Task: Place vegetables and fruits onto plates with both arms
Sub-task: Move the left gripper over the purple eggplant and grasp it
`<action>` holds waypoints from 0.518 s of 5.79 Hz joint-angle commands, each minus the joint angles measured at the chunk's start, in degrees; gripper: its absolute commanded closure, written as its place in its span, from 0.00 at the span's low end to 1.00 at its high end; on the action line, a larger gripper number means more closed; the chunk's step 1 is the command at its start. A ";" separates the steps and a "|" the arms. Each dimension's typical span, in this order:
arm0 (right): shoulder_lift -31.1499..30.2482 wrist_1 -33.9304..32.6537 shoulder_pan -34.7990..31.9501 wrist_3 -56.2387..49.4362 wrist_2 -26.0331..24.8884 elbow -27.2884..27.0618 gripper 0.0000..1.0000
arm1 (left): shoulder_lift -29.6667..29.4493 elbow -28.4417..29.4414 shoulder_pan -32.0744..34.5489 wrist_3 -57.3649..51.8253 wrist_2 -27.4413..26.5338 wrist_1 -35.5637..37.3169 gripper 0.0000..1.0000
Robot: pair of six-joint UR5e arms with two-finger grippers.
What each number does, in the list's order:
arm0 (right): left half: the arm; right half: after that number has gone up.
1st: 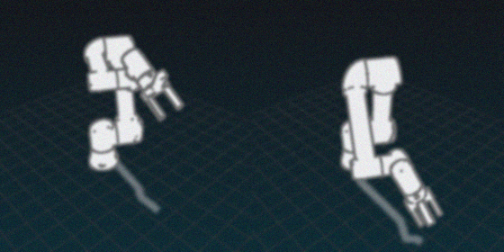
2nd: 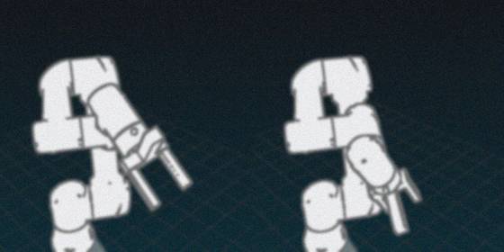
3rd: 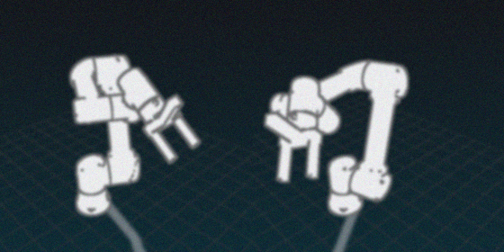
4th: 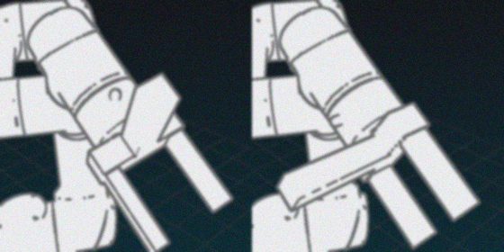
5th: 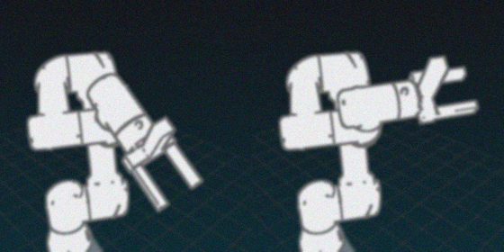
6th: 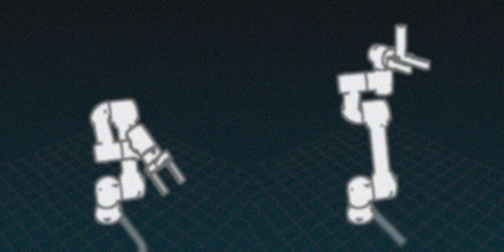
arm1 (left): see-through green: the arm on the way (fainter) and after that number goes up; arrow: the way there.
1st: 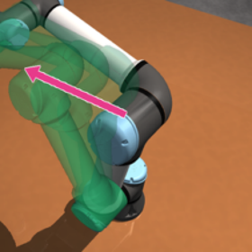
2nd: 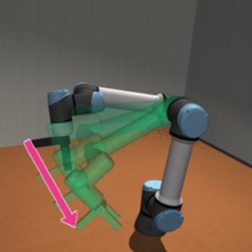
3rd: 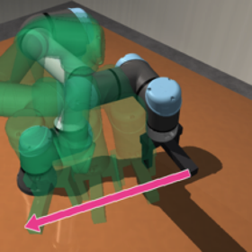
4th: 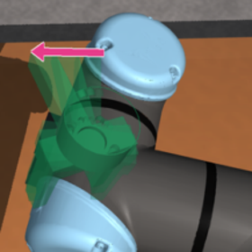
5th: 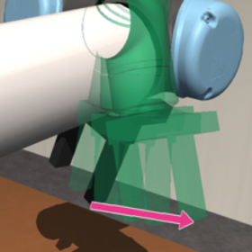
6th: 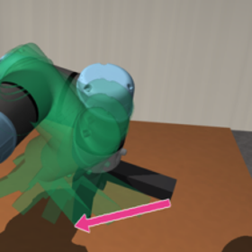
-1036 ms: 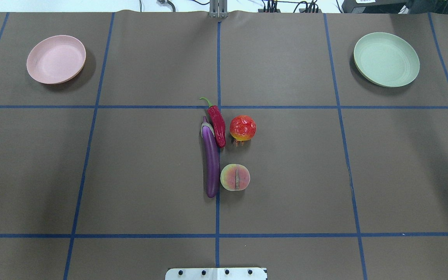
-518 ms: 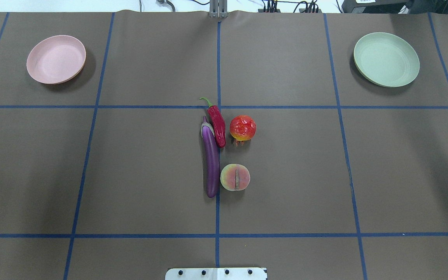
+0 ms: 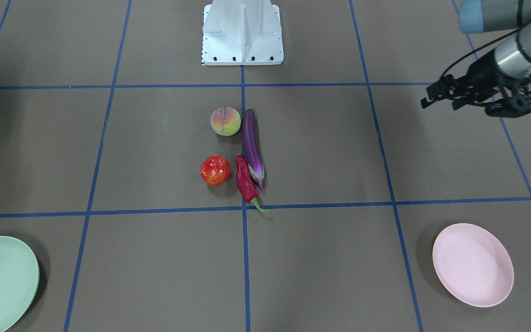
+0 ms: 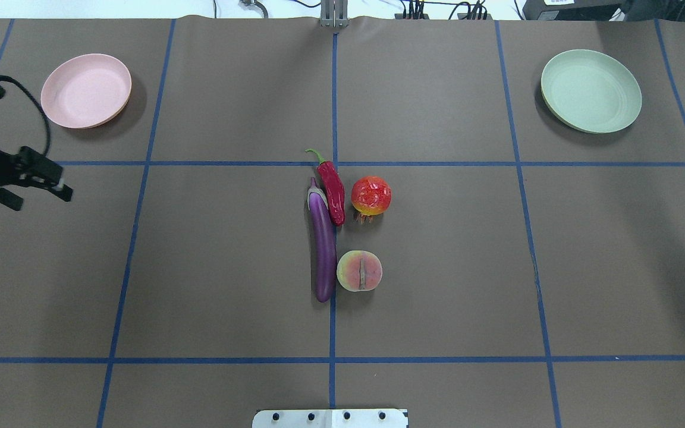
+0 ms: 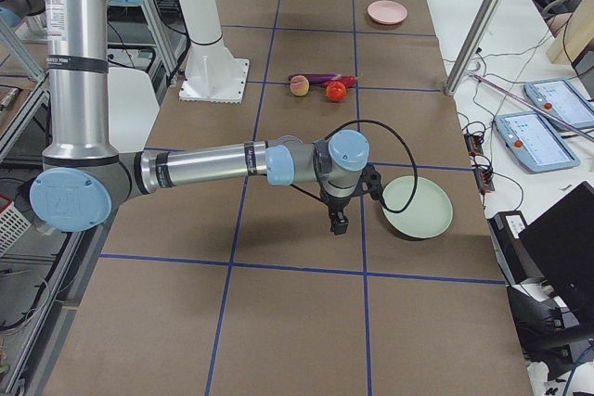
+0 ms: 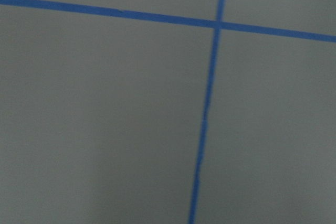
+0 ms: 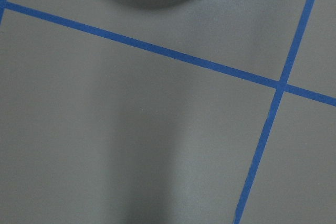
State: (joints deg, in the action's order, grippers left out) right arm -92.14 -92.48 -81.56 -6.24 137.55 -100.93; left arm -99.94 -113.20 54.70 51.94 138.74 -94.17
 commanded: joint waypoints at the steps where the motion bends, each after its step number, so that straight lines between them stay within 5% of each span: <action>1: -0.49 0.28 0.00 0.09 0.00 -0.06 0.00 | -16.17 6.01 -17.09 10.26 -14.49 0.47 0.01; 3: -0.58 0.37 0.09 0.18 0.09 -0.06 0.00 | -25.70 16.91 -22.59 11.50 -14.73 -0.14 0.00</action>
State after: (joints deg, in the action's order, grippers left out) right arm -92.68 -92.14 -81.53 -6.09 137.62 -100.98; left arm -121.40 -100.82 35.03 62.45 124.54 -94.08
